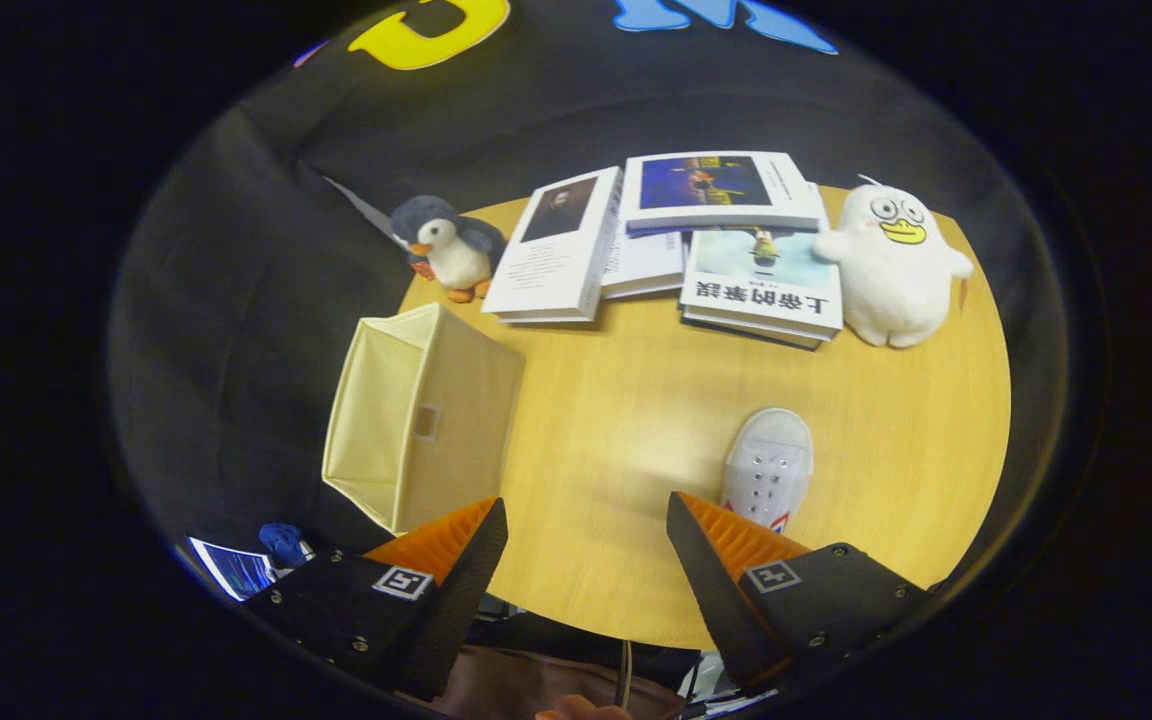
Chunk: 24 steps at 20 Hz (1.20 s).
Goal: Open the storage box then place both shoes into the box .Put the left shoe in first, then the right shoe, with the right side of both shoes facing outward in a uniform manner.
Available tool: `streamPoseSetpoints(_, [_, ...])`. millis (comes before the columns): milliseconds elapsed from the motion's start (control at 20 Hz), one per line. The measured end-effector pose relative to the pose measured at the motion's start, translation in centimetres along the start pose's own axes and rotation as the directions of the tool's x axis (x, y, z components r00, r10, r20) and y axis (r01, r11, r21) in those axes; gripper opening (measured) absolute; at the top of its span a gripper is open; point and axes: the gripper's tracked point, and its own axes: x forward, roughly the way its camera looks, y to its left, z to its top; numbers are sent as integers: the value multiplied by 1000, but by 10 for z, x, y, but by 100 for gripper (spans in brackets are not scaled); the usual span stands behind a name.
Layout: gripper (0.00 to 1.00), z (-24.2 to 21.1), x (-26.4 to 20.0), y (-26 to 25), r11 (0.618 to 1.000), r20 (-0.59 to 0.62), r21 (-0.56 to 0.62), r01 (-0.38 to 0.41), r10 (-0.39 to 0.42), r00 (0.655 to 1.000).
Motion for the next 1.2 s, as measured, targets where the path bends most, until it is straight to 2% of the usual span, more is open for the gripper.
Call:
streamPoseSetpoints(250, [97,-30,11,-58,993,-38,94,66,-63,997])
streamPoseSetpoints(350, [97,-41,14,-79,989,-49,107,103,-98,994])
streamPoseSetpoints(850, [97,-94,53,-145,968,-152,160,191,-166,974])
streamPoseSetpoints(1000, [94,-112,71,-156,966,-213,144,215,-182,960])
streamPoseSetpoints(1100, [83,-116,84,-158,968,-236,121,218,-185,954])
streamPoseSetpoints(1150, [83,-113,90,-161,968,-231,97,229,-202,952])
streamPoseSetpoints(1200, [79,-110,97,-163,970,-223,80,231,-209,952])
